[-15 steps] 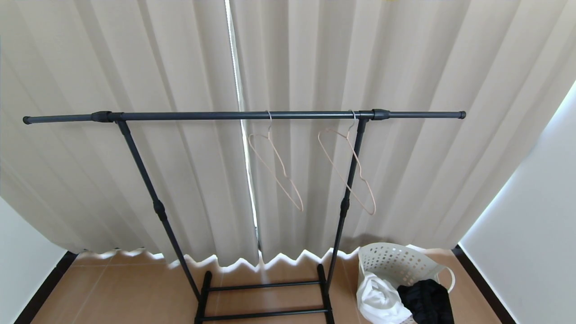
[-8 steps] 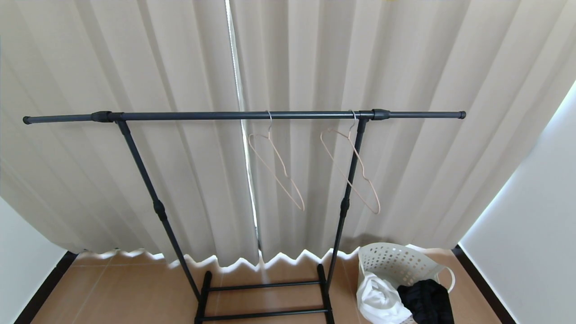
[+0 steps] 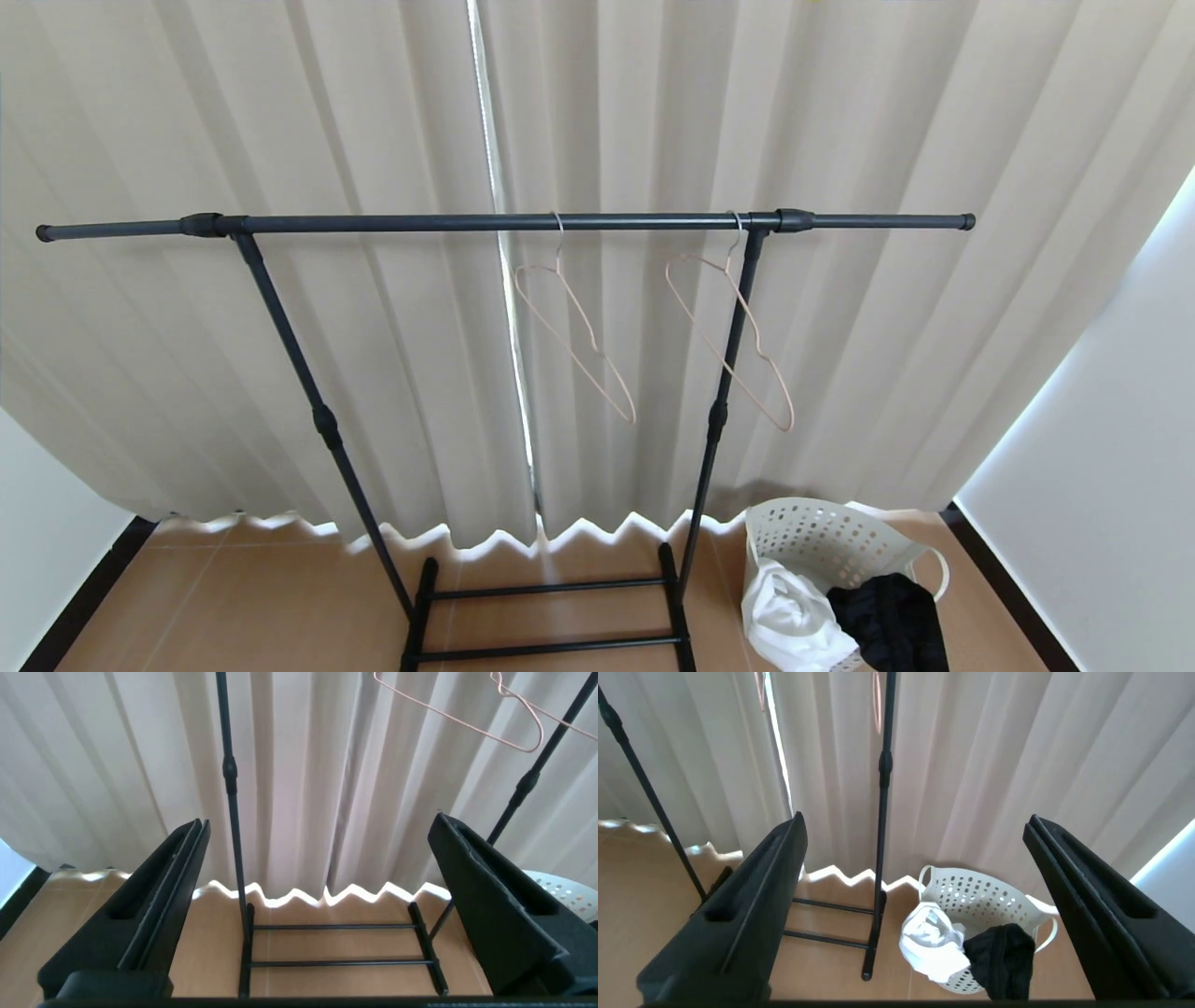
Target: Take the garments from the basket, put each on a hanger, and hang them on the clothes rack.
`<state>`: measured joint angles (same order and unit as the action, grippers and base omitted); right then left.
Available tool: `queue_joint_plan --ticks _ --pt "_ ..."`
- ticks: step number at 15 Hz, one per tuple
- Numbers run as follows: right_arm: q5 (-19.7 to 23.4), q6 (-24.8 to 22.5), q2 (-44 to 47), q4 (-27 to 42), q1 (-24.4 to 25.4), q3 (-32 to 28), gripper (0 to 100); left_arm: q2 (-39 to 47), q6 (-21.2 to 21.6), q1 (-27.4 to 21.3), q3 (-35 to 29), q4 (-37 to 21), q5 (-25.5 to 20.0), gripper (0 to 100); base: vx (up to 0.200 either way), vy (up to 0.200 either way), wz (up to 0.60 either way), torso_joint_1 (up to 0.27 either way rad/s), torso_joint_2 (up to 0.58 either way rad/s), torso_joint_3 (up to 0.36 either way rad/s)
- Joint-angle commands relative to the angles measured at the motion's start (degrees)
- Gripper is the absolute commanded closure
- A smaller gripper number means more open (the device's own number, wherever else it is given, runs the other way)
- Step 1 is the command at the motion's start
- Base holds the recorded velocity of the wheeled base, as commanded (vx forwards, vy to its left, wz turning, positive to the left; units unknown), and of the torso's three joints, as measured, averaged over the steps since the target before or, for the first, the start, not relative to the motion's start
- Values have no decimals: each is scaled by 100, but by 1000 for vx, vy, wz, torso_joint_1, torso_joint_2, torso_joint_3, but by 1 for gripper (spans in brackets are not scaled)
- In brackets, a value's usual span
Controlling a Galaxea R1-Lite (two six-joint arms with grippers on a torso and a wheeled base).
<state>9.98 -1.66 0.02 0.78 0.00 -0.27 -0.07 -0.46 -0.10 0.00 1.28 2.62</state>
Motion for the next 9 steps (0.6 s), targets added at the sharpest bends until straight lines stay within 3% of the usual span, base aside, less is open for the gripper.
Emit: queue_joint_plan --ticks 1,9 --pt "4 -1 -2 1 0 0 0 7 -6 1 0 -5 2 0 0 0 0 -163 339 168" --pt "4 -1 -2 1 0 0 0 7 -15 1 0 4 2 0 0 0 0 -151 344 184"
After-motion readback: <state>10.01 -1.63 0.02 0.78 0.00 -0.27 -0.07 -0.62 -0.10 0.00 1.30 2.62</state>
